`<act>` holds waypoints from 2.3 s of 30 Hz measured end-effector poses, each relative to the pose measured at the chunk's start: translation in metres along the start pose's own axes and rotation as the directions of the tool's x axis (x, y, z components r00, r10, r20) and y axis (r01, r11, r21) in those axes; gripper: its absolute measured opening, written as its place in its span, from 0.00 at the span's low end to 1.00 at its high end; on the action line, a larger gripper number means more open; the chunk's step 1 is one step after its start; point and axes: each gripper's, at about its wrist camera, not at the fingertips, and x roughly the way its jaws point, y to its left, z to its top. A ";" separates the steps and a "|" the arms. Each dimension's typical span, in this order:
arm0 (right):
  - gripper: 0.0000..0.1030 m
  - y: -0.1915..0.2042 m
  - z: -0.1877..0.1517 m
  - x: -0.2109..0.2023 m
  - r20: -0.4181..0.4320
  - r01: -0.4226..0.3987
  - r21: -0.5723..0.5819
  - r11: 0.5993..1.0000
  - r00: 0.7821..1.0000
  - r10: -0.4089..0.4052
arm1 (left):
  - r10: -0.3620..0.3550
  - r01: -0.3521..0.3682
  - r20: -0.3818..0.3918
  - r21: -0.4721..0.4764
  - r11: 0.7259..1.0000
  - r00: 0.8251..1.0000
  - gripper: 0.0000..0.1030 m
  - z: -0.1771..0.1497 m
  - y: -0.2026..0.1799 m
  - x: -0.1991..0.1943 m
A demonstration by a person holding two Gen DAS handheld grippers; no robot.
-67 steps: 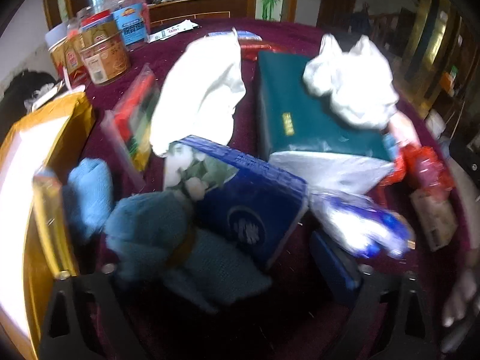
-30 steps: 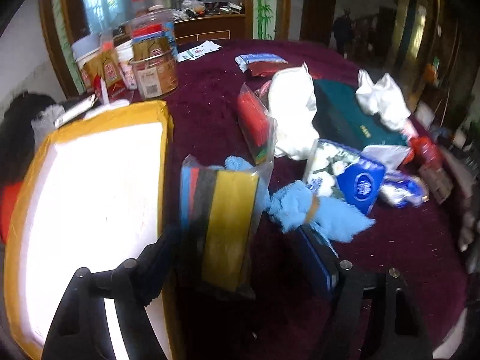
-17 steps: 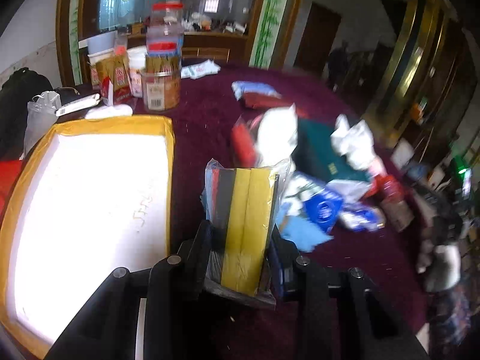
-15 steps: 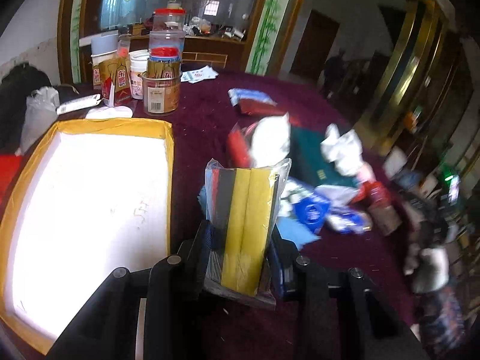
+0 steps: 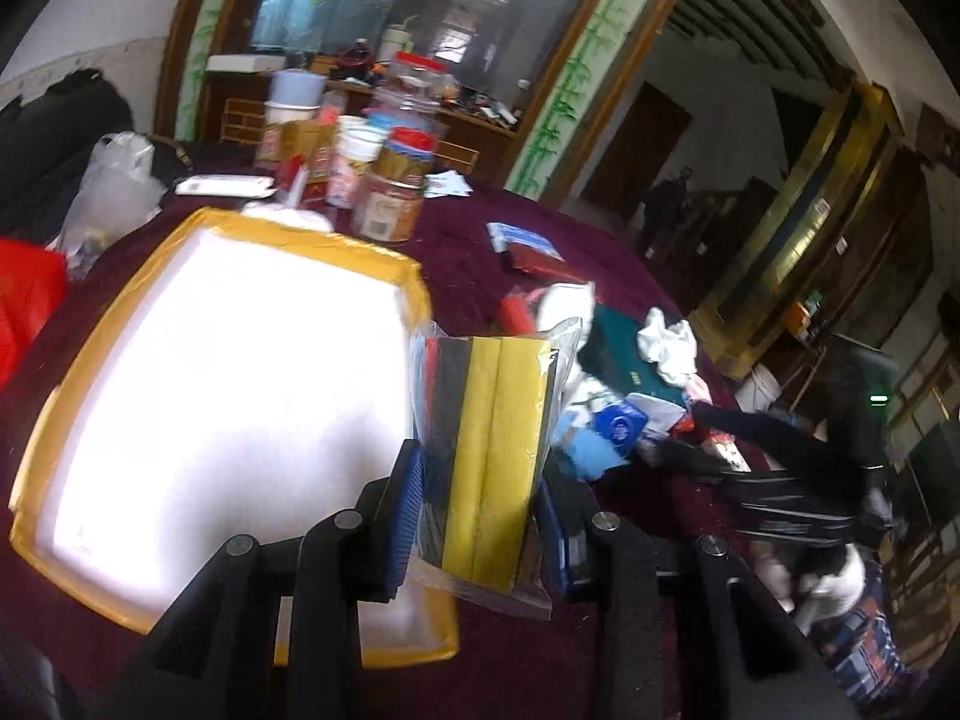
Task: Organize soft objects
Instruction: 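Lower the sponge pack into the tray with left tool while right tool places blue cloth, then grasp the blue Vinda tissue box with the left tool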
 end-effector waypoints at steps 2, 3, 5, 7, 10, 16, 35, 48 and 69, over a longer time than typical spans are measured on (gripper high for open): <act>0.56 0.012 0.005 0.028 -0.060 0.017 -0.037 0.999 0.998 -0.019 | 0.006 -0.006 0.007 -0.030 1.000 1.000 0.36 -0.003 0.013 -0.009; 0.55 0.014 0.007 0.040 -0.089 0.039 -0.052 0.998 0.995 -0.043 | 0.010 -0.009 0.010 -0.041 0.999 1.000 0.36 -0.004 0.018 -0.012; 0.54 0.013 0.008 0.058 -0.128 0.071 -0.068 0.995 0.989 -0.080 | 0.019 -0.018 0.019 -0.061 0.998 1.000 0.36 -0.007 0.030 -0.019; 0.40 0.015 0.006 0.072 -0.173 0.082 -0.071 0.994 0.981 -0.093 | 0.017 -0.015 0.031 -0.077 0.997 0.999 0.36 -0.008 0.040 -0.025; 0.24 0.009 0.001 0.076 -0.192 0.103 -0.052 0.993 0.975 -0.111 | 0.009 -0.005 0.041 -0.094 0.996 0.999 0.36 -0.008 0.050 -0.028; 0.24 0.009 0.024 0.026 -0.099 0.034 0.052 0.998 0.995 -0.029 | -0.033 0.036 0.026 -0.132 0.991 0.999 0.36 0.004 0.066 -0.021; 0.29 0.018 0.132 0.160 -0.082 -0.203 0.453 0.868 0.960 0.267 | -0.069 0.029 -0.125 -0.299 0.954 0.990 0.38 0.105 0.123 0.138; 0.62 -0.001 0.126 0.066 0.046 -0.094 0.291 0.952 0.995 0.084 | -0.037 0.012 -0.078 -0.297 0.955 0.996 0.59 0.105 0.107 0.114; 0.89 -0.178 -0.074 -0.068 0.156 0.186 0.556 0.810 0.934 -0.322 | 0.016 0.017 -0.201 0.160 0.987 0.979 0.72 0.033 -0.088 0.132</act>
